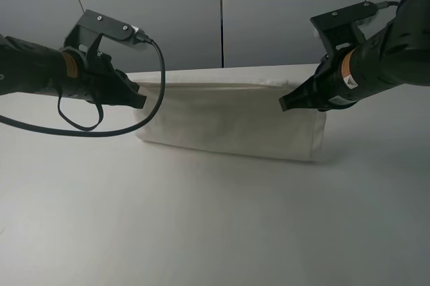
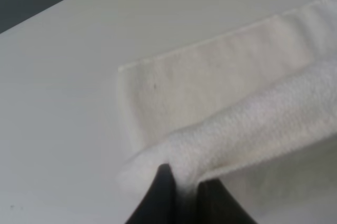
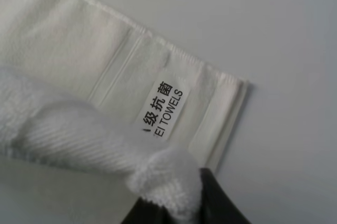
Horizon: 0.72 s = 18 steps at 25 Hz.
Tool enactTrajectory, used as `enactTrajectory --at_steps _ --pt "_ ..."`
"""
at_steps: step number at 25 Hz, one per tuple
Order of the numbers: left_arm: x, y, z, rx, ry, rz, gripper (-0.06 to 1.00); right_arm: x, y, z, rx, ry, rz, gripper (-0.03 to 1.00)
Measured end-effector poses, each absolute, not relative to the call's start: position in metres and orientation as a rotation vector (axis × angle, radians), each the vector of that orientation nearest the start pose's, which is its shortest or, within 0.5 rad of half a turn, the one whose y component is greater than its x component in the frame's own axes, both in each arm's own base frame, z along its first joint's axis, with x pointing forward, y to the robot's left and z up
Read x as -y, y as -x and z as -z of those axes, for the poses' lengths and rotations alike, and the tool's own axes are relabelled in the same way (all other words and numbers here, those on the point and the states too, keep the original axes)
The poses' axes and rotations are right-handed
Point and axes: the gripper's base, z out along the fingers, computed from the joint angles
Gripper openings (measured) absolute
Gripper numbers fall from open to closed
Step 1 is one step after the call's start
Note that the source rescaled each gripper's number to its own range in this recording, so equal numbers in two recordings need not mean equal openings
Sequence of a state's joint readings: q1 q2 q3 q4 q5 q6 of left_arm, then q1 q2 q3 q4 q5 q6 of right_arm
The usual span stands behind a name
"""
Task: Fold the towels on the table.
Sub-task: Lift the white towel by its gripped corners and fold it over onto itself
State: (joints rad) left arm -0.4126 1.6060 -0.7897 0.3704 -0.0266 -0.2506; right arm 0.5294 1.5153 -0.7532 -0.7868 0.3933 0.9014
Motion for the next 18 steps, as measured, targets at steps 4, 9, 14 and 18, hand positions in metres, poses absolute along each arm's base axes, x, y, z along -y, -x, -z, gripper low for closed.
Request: enactTrajectory --at_steps 4,9,14,18 --pt "0.131 -0.295 -0.194 -2.163 -0.605 0.188 0.03 -0.120 -0.259 -0.198 -2.426 0.327 0.079 0.00" --pt "0.133 -0.298 -0.183 -2.186 -0.615 0.190 0.03 -0.122 -0.263 -0.186 -2.447 0.310 0.092 0.00" --pt "0.134 -0.301 -0.174 -2.190 -0.618 0.201 0.03 -0.124 -0.270 -0.173 -2.440 0.308 0.105 0.00" --pt "0.128 -0.307 -0.172 -2.167 -0.588 0.210 0.03 -0.126 -0.277 -0.164 -2.402 0.308 0.129 0.00"
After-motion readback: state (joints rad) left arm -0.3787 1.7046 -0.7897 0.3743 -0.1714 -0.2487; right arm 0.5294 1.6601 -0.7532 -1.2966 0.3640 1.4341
